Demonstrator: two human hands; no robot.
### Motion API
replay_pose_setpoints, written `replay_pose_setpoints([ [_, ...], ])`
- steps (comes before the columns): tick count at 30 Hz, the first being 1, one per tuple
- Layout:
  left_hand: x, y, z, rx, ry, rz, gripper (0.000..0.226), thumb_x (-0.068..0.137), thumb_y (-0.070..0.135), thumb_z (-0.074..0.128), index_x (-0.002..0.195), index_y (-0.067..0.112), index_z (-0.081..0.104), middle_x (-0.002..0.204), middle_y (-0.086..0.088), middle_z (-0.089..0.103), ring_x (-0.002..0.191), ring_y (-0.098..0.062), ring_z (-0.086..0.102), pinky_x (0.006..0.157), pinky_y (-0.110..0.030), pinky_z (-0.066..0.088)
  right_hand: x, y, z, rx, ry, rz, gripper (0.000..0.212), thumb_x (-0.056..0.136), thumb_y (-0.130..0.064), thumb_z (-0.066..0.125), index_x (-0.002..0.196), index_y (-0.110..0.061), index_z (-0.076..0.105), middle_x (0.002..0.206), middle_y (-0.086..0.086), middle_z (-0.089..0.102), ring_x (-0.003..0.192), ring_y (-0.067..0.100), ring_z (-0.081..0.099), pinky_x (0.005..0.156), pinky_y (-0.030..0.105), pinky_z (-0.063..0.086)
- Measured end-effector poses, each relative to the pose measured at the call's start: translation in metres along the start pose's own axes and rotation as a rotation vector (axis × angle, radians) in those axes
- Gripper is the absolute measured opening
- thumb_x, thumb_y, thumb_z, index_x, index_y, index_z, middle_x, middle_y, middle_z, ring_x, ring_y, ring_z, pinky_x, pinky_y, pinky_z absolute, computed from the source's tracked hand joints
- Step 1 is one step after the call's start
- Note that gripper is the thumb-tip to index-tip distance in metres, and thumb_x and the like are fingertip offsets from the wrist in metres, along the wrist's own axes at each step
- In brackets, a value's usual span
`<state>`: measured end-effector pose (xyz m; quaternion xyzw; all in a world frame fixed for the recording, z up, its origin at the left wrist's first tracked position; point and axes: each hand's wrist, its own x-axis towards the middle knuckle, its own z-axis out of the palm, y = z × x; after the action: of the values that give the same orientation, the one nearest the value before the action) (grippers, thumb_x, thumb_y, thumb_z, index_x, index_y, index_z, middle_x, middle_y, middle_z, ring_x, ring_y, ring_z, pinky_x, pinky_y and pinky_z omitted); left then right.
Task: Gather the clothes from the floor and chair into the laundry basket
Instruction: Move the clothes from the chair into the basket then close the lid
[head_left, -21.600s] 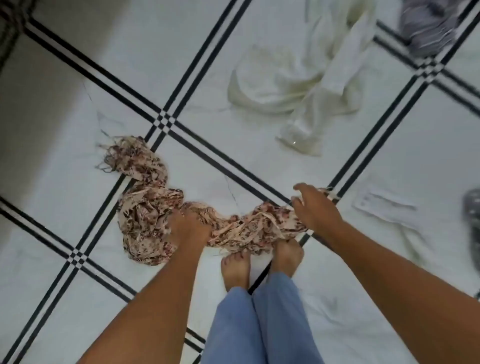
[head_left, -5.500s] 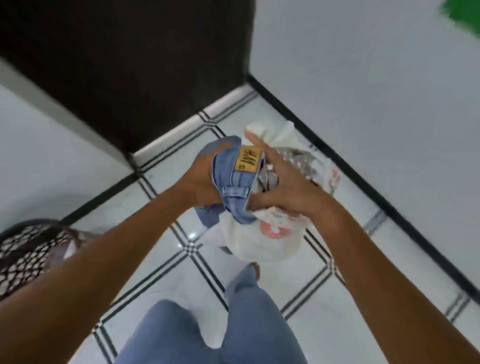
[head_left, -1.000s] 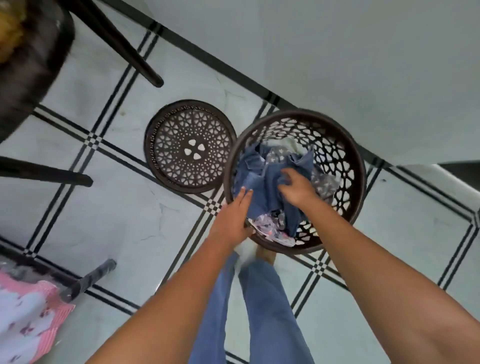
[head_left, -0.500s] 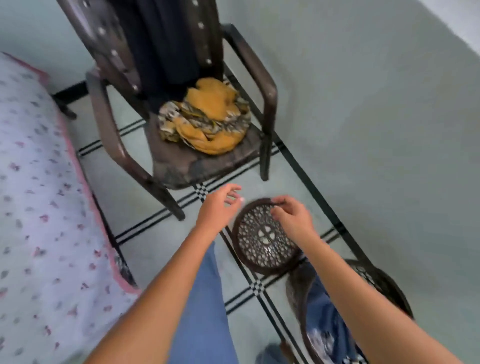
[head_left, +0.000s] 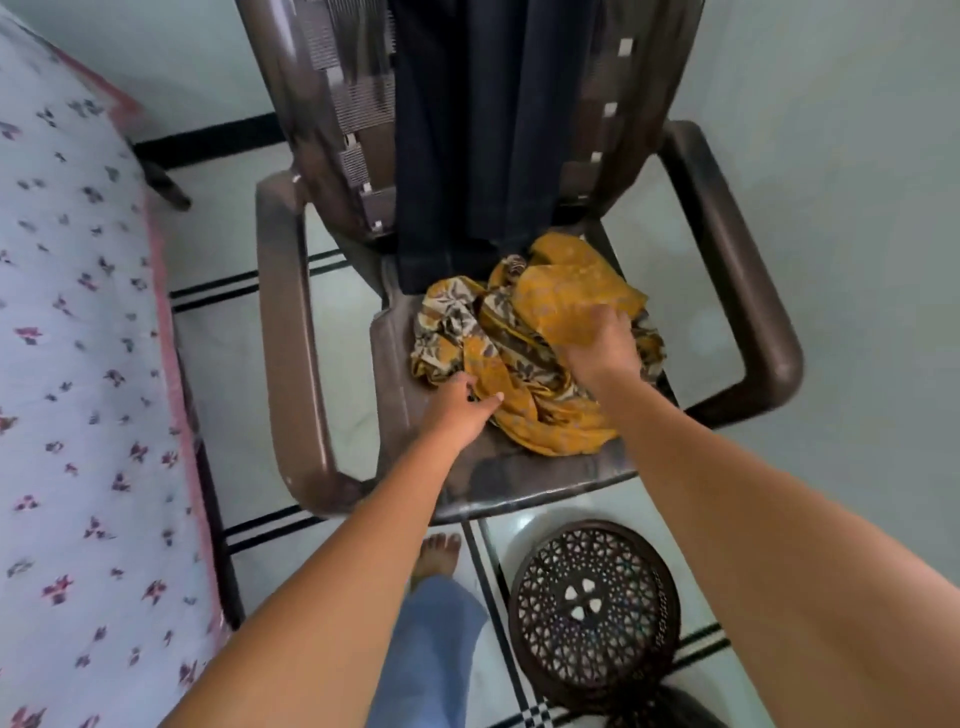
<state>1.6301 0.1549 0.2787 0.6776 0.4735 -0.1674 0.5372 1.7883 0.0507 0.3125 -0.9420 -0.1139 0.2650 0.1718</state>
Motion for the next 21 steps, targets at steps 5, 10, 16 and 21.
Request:
replay_pose_setpoints([
  [5, 0.037, -0.004, 0.007, -0.292, 0.030, -0.113, 0.096, 0.076, 0.059, 0.070, 0.152, 0.029, 0.022, 0.158, -0.002, 0.028, 0.141, -0.028, 0.035, 0.113, -0.047, 0.035, 0.040, 0.020, 0.040, 0.126, -0.277, 0.190, 0.128, 0.071, -0.030, 0.083, 0.151, -0.030, -0.017, 0.162, 0.009, 0.009, 0.145, 0.038, 0.023, 0.116, 0.049, 0.029],
  [10, 0.049, 0.030, 0.003, -0.537, -0.162, -0.426, 0.143, 0.032, 0.094, 0.063, 0.153, 0.041, 0.009, 0.163, 0.005, 0.012, 0.148, -0.028, 0.020, 0.115, -0.055, 0.022, 0.012, 0.009, 0.062, 0.432, -0.672, 0.151, 0.096, 0.076, 0.010, 0.066, 0.153, -0.026, 0.022, 0.142, 0.004, 0.046, 0.127, 0.023, 0.048, 0.089, 0.032, 0.053],
  [16, 0.032, 0.051, -0.022, -0.543, 0.012, -0.396, 0.060, 0.072, 0.036, 0.080, 0.119, 0.009, 0.055, 0.117, -0.009, 0.063, 0.104, -0.027, 0.060, 0.092, -0.035, 0.049, 0.002, -0.025, 0.006, 0.434, -0.643, 0.053, 0.047, 0.079, 0.015, 0.052, 0.119, -0.005, 0.068, 0.099, 0.005, 0.065, 0.091, 0.016, 0.059, 0.065, 0.016, 0.050],
  [21, -0.012, 0.081, -0.091, -0.562, 0.128, -0.156, 0.022, 0.079, 0.028, 0.076, 0.093, 0.016, 0.065, 0.095, -0.007, 0.070, 0.077, -0.015, 0.062, 0.078, -0.030, 0.049, 0.039, -0.118, -0.078, 0.436, -0.085, -0.139, 0.065, 0.069, -0.046, 0.081, 0.123, -0.018, 0.059, 0.112, -0.001, 0.066, 0.103, 0.013, 0.063, 0.089, 0.028, 0.053],
])
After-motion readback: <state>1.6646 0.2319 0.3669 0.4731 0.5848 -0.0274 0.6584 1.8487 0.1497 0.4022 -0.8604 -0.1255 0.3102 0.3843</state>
